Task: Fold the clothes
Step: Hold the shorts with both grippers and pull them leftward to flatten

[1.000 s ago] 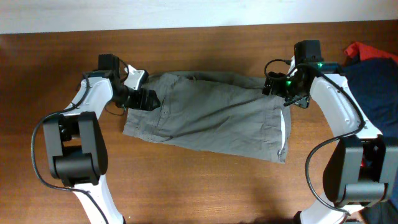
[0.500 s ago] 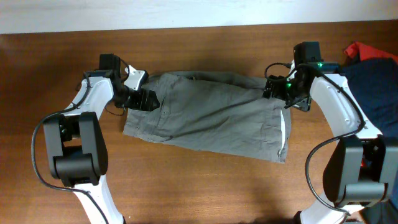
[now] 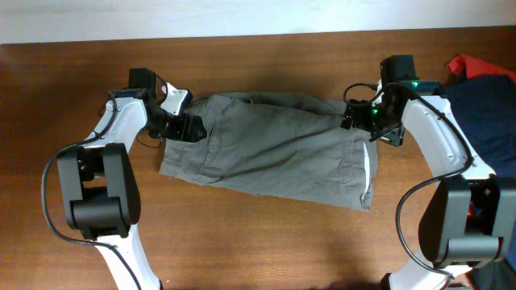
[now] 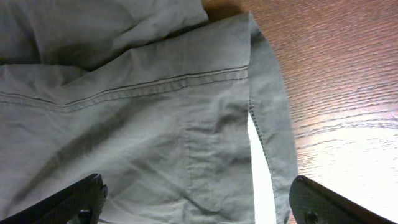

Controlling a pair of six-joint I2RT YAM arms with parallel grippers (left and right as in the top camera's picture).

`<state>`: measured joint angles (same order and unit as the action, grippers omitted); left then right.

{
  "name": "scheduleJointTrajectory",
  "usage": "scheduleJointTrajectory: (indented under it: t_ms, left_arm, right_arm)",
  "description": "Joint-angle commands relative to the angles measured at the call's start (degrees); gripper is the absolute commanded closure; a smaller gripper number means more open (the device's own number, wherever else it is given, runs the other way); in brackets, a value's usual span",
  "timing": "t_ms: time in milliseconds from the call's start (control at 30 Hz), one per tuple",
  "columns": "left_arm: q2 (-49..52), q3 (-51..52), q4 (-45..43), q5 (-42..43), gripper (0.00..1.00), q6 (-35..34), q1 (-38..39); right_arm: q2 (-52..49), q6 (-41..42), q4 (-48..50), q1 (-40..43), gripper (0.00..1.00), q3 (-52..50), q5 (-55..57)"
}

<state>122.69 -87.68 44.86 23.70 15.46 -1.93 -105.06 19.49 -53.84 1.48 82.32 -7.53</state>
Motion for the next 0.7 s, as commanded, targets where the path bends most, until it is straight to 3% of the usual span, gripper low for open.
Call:
scheduleJointTrajectory:
  t_ms: [0, 200, 500, 533, 667]
  left_arm:
    - [3.7, 0.6, 0.2, 1.7, 0.01, -0.2, 0.3]
    - [3.7, 0.6, -1.4, 4.1, 0.01, -5.4, 0.4]
    - [3.7, 0.6, -1.4, 3.9, 0.01, -5.5, 0.8]
    - [3.7, 0.6, -1.4, 3.9, 0.04, -5.5, 0.8]
    - [3.7, 0.6, -1.4, 3.6, 0.53, -5.6, 0.8]
  right_arm:
    - [0.5, -0.1, -0.2, 0.5, 0.02, 0.1, 3.1]
    - [0.4, -0.1, -0.2, 0.5, 0.01, 0.1, 3.7]
    - [0.4, -0.2, 0.5, 0.5, 0.01, 0.1, 3.8]
    - [0.4, -0.1, 0.6, 0.5, 0.01, 0.1, 4.2]
    - [0.3, -0.1, 0.6, 0.5, 0.02, 0.1, 6.5]
